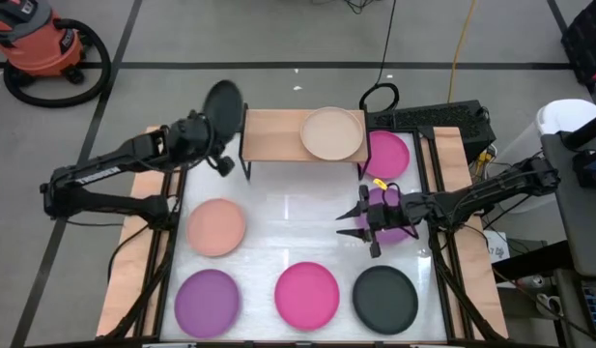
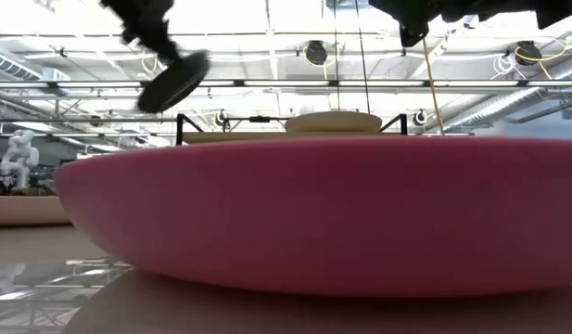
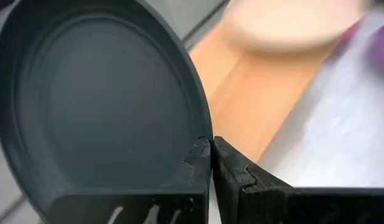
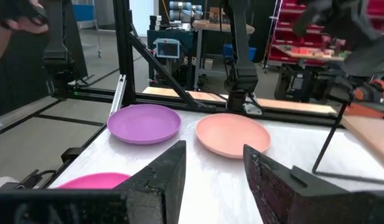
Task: Place and stack plates onto a shelf
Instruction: Stack the top black plate on top of the gray plate on the shelf
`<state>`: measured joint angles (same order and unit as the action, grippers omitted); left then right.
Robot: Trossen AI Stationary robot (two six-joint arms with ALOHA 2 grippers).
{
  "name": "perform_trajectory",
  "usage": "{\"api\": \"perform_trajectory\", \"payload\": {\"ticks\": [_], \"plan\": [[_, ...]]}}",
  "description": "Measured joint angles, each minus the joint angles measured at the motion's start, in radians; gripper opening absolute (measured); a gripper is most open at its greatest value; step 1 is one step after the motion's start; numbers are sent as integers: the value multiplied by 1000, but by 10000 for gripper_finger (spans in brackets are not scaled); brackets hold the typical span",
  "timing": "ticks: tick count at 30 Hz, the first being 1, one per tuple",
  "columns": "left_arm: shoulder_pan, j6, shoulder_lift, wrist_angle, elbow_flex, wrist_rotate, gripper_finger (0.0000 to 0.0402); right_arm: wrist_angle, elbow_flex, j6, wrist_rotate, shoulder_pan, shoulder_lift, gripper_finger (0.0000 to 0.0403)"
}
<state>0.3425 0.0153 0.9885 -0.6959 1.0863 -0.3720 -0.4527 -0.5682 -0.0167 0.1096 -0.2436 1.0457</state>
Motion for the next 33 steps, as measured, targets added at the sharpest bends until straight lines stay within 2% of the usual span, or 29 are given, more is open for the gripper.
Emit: {"api": "perform_trajectory", "payload": {"ticks": [3, 7, 14, 21, 27, 33], "plan": [[-53, 85, 65, 126, 41, 25, 4, -25, 0, -26, 36, -3, 0, 144], [-109, 197, 207, 208, 120, 47, 4, -62, 0, -86, 51, -17, -45, 144], [-143, 371, 497, 229, 330, 69, 4, -67, 0, -146, 51, -55, -191, 144], [-148, 509, 732, 220, 534, 119, 3, -35, 0, -172, 47, -98, -234, 144], [-147, 575, 834, 226, 593, 170, 13, -27, 0, -163, 47, -139, -246, 144], [-136, 611, 879, 218, 593, 113, 32, -21, 0, -181, 46, -172, -245, 144]]}}
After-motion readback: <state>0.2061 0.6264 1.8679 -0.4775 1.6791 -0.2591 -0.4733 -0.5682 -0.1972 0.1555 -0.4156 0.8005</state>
